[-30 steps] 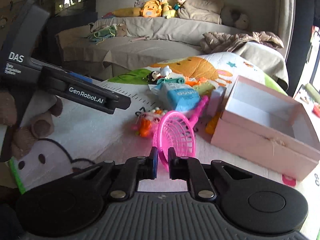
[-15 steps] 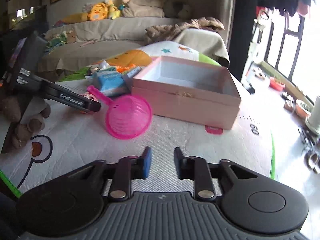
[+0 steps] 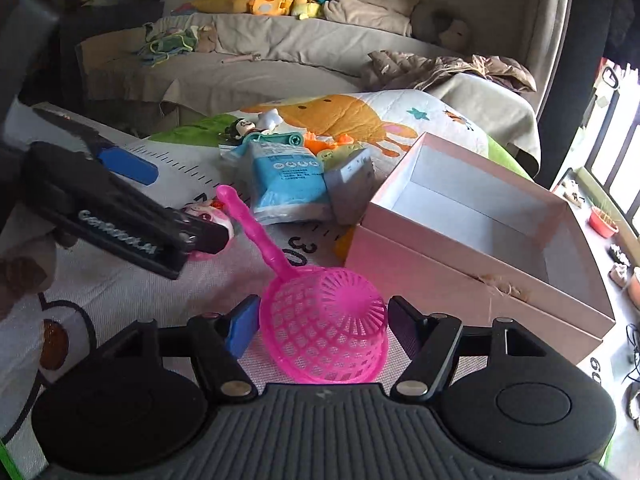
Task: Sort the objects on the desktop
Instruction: 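Carry the pink net into the pink box with right tool while left tool places pink pig toy there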
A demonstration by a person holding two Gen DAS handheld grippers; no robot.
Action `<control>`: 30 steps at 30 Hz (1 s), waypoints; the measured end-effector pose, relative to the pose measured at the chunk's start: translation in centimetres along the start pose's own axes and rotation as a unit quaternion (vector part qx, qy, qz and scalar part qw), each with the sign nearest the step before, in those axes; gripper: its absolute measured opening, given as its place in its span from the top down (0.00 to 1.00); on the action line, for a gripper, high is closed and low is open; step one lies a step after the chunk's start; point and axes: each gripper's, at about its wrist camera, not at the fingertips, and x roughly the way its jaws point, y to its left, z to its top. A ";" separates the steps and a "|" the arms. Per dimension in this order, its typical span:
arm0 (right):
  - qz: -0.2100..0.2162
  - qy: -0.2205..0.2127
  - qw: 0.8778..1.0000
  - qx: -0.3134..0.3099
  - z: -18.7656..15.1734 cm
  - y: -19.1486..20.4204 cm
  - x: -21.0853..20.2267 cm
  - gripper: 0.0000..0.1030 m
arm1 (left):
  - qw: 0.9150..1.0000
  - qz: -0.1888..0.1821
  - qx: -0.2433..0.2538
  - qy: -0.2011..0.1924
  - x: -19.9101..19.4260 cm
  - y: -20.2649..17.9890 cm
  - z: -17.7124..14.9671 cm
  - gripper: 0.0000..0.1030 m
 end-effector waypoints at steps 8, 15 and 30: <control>-0.006 -0.024 0.999 0.048 -1.9 -1.7 -6.4 0.32 | 1.000 0.003 0.025 0.009 1.6 -2.8 0.1 0.03; -0.019 -0.006 0.994 0.110 -4.2 -4.6 -11.6 0.32 | 0.999 0.016 0.042 0.010 0.9 -3.0 -0.5 0.48; -0.117 -0.147 0.956 0.224 -0.9 -14.3 -18.5 0.32 | 0.978 -0.081 0.119 -0.151 -1.5 -12.2 11.4 0.30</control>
